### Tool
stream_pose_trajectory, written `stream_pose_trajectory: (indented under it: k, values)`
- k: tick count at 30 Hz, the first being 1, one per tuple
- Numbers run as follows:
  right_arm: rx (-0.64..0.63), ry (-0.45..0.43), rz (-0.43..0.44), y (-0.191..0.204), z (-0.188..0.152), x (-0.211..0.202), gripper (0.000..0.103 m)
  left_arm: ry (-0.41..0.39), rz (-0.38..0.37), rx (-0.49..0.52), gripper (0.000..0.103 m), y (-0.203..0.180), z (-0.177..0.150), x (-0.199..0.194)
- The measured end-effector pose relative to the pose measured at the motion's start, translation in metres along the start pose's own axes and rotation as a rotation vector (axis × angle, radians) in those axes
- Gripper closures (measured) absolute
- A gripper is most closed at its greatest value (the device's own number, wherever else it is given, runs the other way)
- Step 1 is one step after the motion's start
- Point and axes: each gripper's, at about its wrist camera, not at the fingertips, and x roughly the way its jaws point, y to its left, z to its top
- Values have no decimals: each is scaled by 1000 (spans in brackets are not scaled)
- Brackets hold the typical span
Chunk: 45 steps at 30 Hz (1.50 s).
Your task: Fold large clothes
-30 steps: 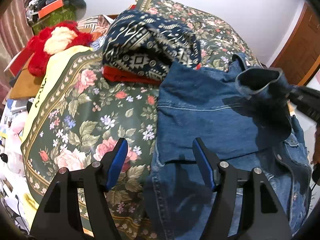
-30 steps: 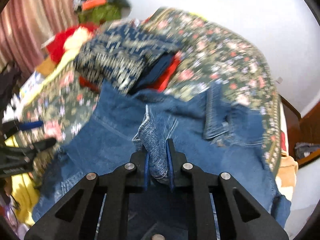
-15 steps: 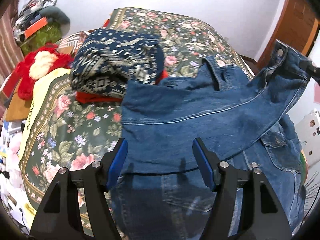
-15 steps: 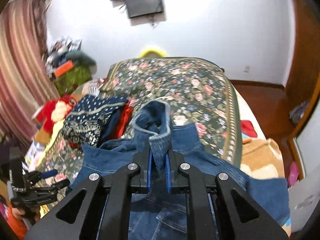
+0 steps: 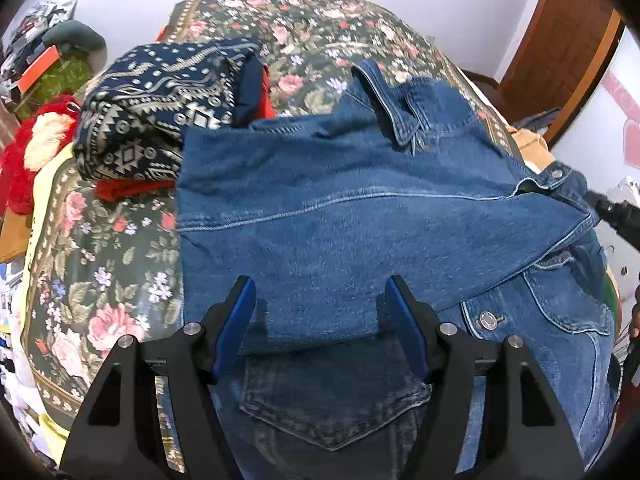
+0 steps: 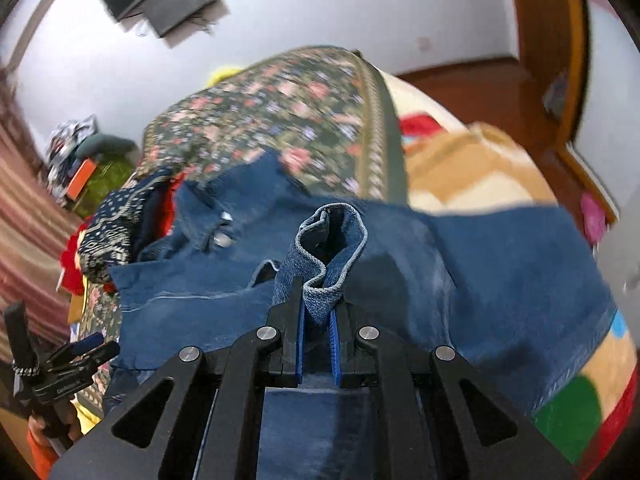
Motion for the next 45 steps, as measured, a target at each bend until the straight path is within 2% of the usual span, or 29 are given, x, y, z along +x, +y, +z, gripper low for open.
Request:
stream_pose_trajectory:
  k: [7,10,14,17,18,19,23,25,28,33,40,45]
  values:
    - [15,71,-39,-16,-13,13,93,51,14,11,37,-8,-5,20]
    - [29,90,-39,-22,-16,10,87,58,11,-5,36,-6,-7,24]
    - [36,102,-100,-32,-17,0,79,62,11,-12,36,-6,-7,23]
    - [69,88,-123,-46,-17,-17,63,61,19,2,36,-9,-6,20]
    - [78,70,-137,-48,-16,-23,54,58,19,9,36,-11,-5,18]
    - [86,44,-150,-52,-15,-31,48,54,18,13,36,-12,-4,16]
    - [131,-28,-183,-73,-11,-61,36,20,6,33,36,-25,3,4]
    - [166,-55,-195,-86,-8,-73,27,-4,-4,44,36,-34,9,-4]
    - [221,-84,-218,-107,-7,-85,24,-36,-24,59,36,-48,16,-14]
    - [338,-56,-235,-145,-12,-79,23,-63,-53,94,36,-72,24,-24]
    - [522,9,-213,-200,-25,-55,24,-45,-49,132,36,-89,26,-17]
    - [594,3,-157,-224,-25,-44,23,-23,-36,113,36,-86,30,-8]
